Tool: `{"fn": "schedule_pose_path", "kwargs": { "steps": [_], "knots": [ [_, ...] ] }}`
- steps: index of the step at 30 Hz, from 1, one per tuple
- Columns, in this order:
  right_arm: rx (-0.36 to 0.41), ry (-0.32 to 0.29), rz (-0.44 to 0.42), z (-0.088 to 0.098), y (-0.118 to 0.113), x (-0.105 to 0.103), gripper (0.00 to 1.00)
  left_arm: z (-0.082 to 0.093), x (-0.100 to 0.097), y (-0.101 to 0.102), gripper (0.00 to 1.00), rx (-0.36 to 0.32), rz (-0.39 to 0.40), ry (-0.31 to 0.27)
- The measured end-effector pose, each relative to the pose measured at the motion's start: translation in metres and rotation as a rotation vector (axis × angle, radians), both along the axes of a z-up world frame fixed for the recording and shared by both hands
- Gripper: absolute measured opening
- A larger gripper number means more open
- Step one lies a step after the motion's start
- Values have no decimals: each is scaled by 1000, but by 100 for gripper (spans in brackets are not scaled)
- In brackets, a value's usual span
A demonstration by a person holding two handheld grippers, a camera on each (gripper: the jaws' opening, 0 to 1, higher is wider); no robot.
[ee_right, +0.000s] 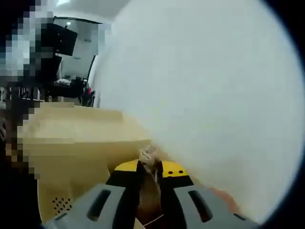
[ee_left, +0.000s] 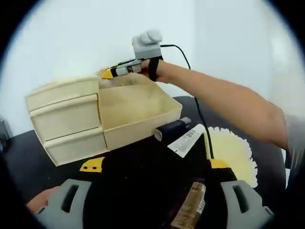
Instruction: Open the drawer, pick up the cosmetic bottles from the table one by one, place them into the drawer, release the gripper, close the drawer, and move the gripper away
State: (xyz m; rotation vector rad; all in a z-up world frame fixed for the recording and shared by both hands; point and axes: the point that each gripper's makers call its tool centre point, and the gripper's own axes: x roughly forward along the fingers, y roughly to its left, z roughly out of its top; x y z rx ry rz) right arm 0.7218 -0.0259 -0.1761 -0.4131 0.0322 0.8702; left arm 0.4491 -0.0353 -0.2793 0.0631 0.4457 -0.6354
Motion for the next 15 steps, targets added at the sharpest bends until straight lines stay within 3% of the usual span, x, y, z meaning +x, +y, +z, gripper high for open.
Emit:
{"fn": "schedule_pose_path", "kwargs": {
  "steps": [8, 15],
  "knots": [
    [-29, -4, -13, 0, -5, 2, 14, 0, -1, 0, 78, 1, -3, 0],
    [41, -38, -74, 25, -13, 3, 14, -3, -1, 0, 78, 2, -2, 3]
  ]
}}
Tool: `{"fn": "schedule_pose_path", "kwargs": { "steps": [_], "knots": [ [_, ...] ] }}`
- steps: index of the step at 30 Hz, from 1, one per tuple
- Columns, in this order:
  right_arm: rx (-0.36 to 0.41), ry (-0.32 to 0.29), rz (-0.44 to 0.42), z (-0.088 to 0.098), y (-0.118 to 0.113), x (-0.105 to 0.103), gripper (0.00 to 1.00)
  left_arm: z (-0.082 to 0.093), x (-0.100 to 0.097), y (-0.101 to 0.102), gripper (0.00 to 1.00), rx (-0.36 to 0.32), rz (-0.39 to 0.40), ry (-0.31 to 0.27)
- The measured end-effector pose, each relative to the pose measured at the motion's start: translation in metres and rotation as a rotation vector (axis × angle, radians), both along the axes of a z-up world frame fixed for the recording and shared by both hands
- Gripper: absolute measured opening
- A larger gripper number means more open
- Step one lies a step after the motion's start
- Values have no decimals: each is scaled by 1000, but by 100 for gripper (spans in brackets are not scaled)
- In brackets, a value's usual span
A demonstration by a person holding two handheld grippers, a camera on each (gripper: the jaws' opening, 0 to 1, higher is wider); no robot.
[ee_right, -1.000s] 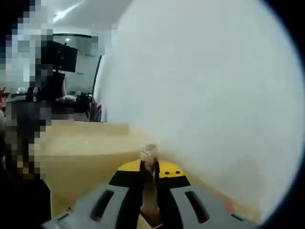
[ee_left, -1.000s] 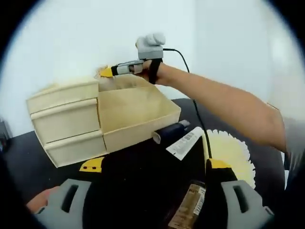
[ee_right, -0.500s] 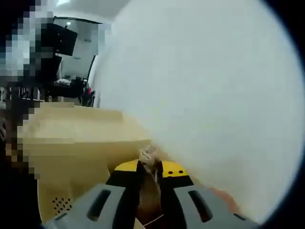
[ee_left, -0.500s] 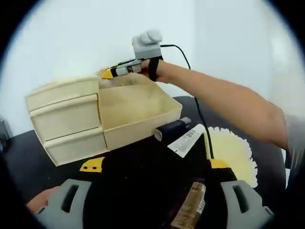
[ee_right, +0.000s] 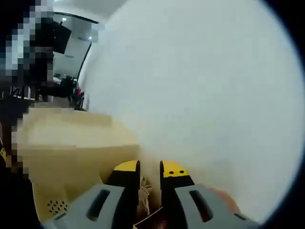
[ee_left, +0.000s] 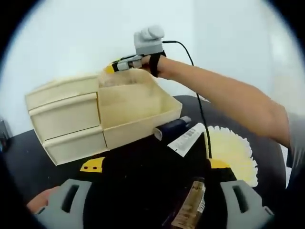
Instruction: Open the drawer, pick up the cosmetic bottles from the table one by one, place them into the drawer, release the gripper, close the drawer, and move the gripper away
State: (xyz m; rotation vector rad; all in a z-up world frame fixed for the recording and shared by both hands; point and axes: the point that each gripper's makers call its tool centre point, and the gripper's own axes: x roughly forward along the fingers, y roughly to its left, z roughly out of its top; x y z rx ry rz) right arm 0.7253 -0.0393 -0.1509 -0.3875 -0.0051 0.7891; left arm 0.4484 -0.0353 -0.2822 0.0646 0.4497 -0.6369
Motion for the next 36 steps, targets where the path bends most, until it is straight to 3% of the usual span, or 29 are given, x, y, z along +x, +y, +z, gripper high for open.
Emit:
{"fn": "schedule_pose_path", "kwargs": {
  "steps": [2, 4, 8, 10, 17, 29, 33, 36],
  "knots": [
    [19, -5, 3, 7, 0, -4, 14, 1, 0, 0, 78, -4, 0, -1],
    [30, -7, -1, 1, 5, 0, 15, 2, 0, 0, 78, -7, 1, -4],
    [68, 3, -1, 22, -2, -10, 23, 6, 0, 1, 78, -11, 5, -11],
    [79, 9, 4, 21, 0, -23, 24, 9, -1, 1, 78, -16, 4, -14],
    [83, 11, -17, 50, -17, -37, 28, 21, -2, -3, 78, -41, 0, -42],
    [111, 3, -10, 90, -43, -95, 34, 44, -9, -8, 79, -93, -18, -89],
    [111, 5, 8, 98, -48, -122, 35, 45, -11, -9, 79, -98, -30, -90],
    [88, 3, -3, 102, -54, -129, 35, 44, -11, -7, 79, -104, -29, -86]
  ]
}}
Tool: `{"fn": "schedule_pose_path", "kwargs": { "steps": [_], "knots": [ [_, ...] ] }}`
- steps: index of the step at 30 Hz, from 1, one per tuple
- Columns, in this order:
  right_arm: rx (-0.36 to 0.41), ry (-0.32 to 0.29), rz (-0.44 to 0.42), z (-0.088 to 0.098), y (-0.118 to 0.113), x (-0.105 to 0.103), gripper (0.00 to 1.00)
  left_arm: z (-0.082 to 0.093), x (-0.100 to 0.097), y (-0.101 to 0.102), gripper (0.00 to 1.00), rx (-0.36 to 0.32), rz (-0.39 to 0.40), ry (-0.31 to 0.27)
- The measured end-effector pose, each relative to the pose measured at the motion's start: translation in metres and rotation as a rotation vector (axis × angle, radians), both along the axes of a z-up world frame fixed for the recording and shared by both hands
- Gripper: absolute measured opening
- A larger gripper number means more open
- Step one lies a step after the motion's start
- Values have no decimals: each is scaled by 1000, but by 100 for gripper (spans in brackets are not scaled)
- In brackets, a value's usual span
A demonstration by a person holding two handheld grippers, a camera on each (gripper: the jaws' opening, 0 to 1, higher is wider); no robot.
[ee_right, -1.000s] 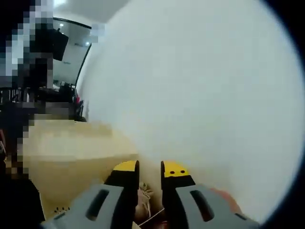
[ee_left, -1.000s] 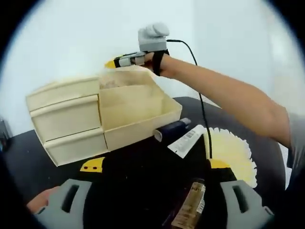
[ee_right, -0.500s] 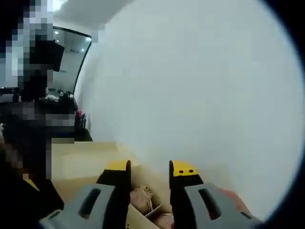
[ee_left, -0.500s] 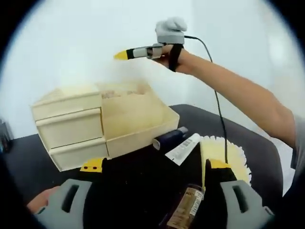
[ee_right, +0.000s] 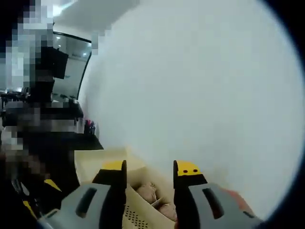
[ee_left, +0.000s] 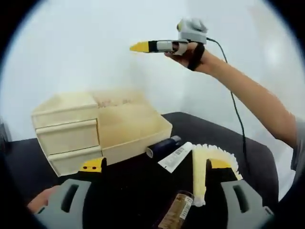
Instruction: Open the drawer, pick up the cosmetic bottles from the table one by one, place them into the drawer, release the gripper, close the drawer, and move the gripper away
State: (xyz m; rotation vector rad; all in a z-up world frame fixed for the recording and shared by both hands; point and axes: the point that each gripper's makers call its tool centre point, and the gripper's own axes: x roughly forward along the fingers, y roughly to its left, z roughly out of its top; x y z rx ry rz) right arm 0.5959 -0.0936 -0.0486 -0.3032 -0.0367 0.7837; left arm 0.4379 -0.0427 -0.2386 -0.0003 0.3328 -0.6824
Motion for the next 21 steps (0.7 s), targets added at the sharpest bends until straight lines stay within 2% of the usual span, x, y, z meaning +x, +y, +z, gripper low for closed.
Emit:
{"fn": "schedule_pose_path", "kwargs": {
  "steps": [5, 9, 14, 18, 21],
  "knots": [
    [-12, -3, 1, 8, -10, -15, 36, 3, -3, -2, 79, -16, -4, -1],
    [-12, -8, -1, 11, -18, -28, 36, 8, -5, -4, 82, -6, -11, -29],
    [-36, 1, -10, 0, -29, -46, 37, 7, -4, -4, 82, 18, -11, -41],
    [-68, 18, -31, -13, -44, -51, 37, 6, -1, -3, 82, 13, -12, -39],
    [-66, 33, -33, -28, -49, -64, 37, 5, 0, -4, 83, 17, -17, -38]
  ]
}}
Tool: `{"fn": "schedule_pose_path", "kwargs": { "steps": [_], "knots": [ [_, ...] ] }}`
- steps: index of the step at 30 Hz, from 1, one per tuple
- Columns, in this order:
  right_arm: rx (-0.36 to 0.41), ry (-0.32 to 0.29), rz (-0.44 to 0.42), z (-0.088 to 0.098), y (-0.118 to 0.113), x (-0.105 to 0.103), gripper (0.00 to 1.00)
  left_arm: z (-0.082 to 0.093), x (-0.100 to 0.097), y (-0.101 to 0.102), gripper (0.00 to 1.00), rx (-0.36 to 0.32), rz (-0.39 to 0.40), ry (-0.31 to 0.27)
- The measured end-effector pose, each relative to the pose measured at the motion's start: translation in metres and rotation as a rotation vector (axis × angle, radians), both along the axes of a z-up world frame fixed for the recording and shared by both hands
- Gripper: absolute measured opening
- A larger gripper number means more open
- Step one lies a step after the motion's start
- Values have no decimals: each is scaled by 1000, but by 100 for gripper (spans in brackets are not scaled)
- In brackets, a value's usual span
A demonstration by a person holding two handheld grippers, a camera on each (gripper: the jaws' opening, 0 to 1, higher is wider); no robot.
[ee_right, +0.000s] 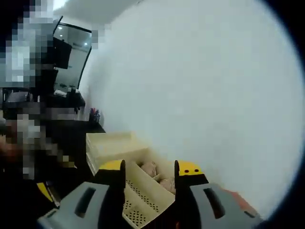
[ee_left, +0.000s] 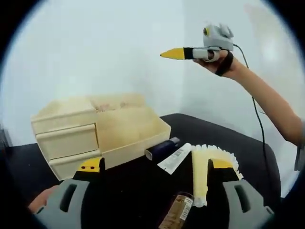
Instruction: Open the drawer, pick up the cosmetic bottles from the table one by one, place them into the drawer, release the gripper, close the drawer, and move the gripper away
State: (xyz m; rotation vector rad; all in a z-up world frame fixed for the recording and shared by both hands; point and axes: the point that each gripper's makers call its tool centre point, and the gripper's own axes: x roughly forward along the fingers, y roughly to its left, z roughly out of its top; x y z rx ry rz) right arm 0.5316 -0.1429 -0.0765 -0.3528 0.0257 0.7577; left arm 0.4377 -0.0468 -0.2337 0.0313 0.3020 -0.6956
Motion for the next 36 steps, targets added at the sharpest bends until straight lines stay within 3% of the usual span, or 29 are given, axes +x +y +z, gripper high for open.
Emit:
{"fn": "schedule_pose_path", "kwargs": {
  "steps": [11, 21, 36],
  "knots": [
    [-10, 33, 21, -41, -23, -22, 37, -12, 3, 3, 82, 44, 4, 5],
    [-14, 79, 43, -79, -46, -20, 37, -23, 7, 11, 82, 73, 26, 24],
    [-11, 116, 41, -117, -64, -18, 36, -25, 8, 14, 82, 87, 40, 20]
  ]
}}
